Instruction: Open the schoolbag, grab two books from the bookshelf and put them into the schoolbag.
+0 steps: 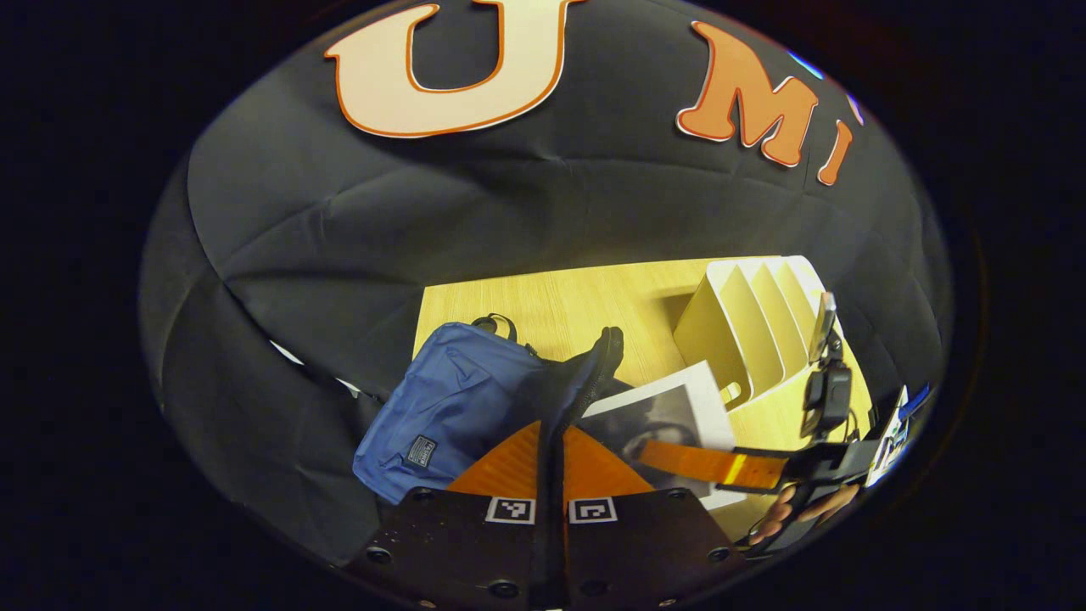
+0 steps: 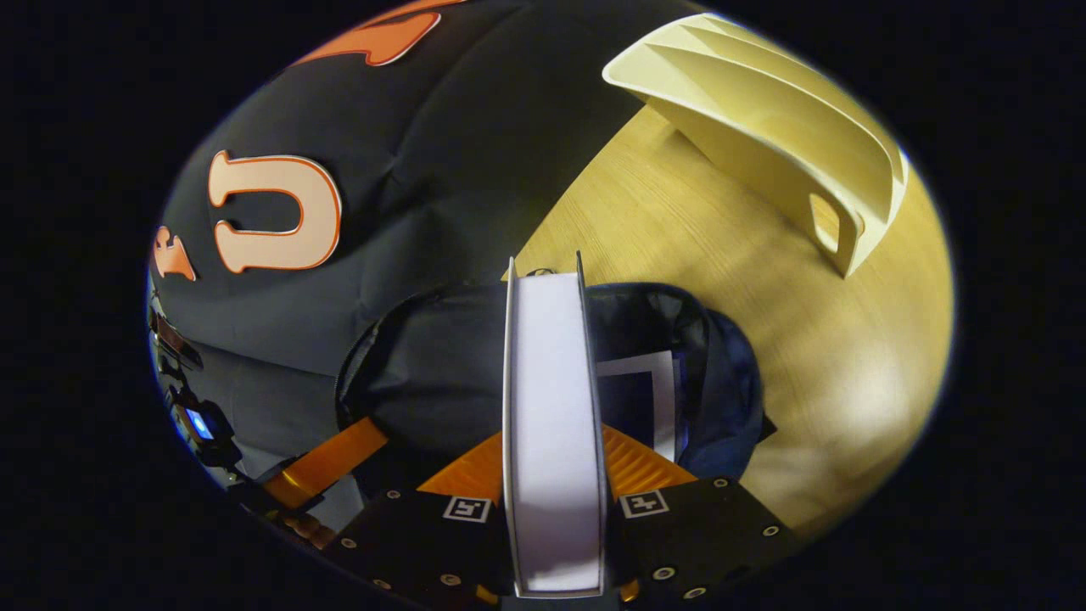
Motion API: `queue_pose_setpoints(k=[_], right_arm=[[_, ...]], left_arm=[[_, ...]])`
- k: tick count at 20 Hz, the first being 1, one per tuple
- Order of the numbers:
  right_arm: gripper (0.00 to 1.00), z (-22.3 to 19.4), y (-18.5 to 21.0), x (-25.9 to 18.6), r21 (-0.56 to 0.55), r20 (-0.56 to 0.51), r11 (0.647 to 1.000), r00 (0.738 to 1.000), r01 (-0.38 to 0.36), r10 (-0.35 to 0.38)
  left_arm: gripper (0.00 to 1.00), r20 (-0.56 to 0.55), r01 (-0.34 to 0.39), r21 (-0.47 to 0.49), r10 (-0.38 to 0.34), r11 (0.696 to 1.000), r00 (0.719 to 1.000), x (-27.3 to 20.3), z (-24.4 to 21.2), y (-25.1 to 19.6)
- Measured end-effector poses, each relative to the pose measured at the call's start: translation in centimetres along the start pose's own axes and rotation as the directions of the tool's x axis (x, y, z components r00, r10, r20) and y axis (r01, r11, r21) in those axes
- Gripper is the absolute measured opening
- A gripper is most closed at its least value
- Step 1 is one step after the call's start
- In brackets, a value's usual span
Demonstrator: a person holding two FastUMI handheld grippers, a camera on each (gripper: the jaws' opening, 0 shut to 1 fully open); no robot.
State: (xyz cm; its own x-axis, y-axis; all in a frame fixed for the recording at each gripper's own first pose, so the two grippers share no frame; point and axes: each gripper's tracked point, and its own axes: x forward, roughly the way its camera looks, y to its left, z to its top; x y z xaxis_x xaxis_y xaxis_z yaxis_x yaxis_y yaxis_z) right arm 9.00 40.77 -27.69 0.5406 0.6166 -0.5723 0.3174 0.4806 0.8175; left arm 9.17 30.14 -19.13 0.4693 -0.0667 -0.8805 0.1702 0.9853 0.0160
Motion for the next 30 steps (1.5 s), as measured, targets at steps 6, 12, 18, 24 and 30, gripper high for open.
queue_pose_setpoints(k=[6,12,18,24,30], right_arm=[[0.4,-0.1,0.3,3.1,0.055,0.065,0.997,0.997,-0.055,0.051],[0.41,-0.8,0.4,5.7,0.102,0.117,0.99,0.99,-0.096,0.083],[0.41,-2.7,0.2,8.3,0.1,0.099,0.988,0.989,-0.116,0.106],[0.43,-4.3,-0.4,9.4,0.169,0.012,0.978,0.993,-0.12,0.119],[0.71,-4.5,-2.7,6.2,0.123,-0.064,0.991,0.997,0.059,-0.051]], left_arm=[[0.0,0.006,0.001,0.005,-0.001,1.0,1.0,-0.3,0.2,-0.2],[0.0,-0.012,0.025,0.03,-0.024,0.999,1.0,-0.2,-0.1,-1.7],[0.0,-0.035,0.065,0.032,-0.064,0.997,0.997,0.1,-1.1,-3.6],[0.0,-0.042,0.059,0.013,-0.058,0.998,0.997,0.0,-1.3,-3.5],[0.0,-0.034,0.05,-0.011,-0.05,0.999,0.998,0.0,-1.6,-2.6]])
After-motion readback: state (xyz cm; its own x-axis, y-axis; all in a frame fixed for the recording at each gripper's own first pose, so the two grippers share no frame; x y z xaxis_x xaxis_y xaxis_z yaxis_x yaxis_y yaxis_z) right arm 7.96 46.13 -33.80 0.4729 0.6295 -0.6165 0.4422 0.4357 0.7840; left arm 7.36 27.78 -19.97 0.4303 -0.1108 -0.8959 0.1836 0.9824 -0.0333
